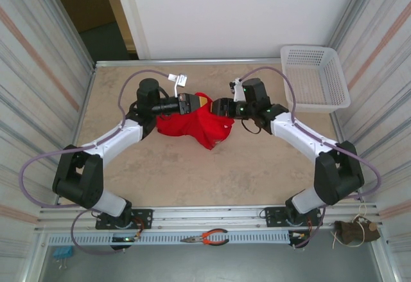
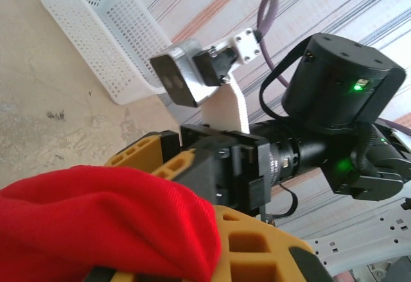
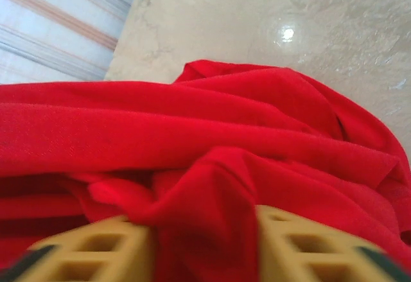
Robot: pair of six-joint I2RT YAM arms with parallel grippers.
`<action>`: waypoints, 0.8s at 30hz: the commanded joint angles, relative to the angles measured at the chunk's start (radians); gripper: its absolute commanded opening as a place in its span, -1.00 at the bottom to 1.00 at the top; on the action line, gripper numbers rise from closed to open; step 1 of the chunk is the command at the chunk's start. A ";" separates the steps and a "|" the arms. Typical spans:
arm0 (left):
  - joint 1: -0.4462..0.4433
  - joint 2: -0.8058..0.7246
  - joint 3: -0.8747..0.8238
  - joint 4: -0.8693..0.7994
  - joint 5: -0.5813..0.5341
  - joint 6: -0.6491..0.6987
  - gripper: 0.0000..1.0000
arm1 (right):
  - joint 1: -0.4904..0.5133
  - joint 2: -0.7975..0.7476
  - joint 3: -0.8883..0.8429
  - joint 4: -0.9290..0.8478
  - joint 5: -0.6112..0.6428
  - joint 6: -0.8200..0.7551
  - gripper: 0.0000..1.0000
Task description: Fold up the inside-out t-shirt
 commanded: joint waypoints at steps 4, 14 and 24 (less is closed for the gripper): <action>0.017 -0.051 -0.019 0.030 -0.004 0.011 -1.00 | -0.097 -0.089 -0.009 0.091 -0.128 0.066 -1.00; 0.069 -0.047 -0.105 -0.084 -0.167 0.054 -0.06 | -0.167 -0.319 0.011 0.236 -0.255 0.201 -1.00; -0.006 -0.260 -0.031 -0.360 -0.397 0.223 0.25 | -0.176 -0.266 -0.073 0.355 -0.284 0.270 -1.00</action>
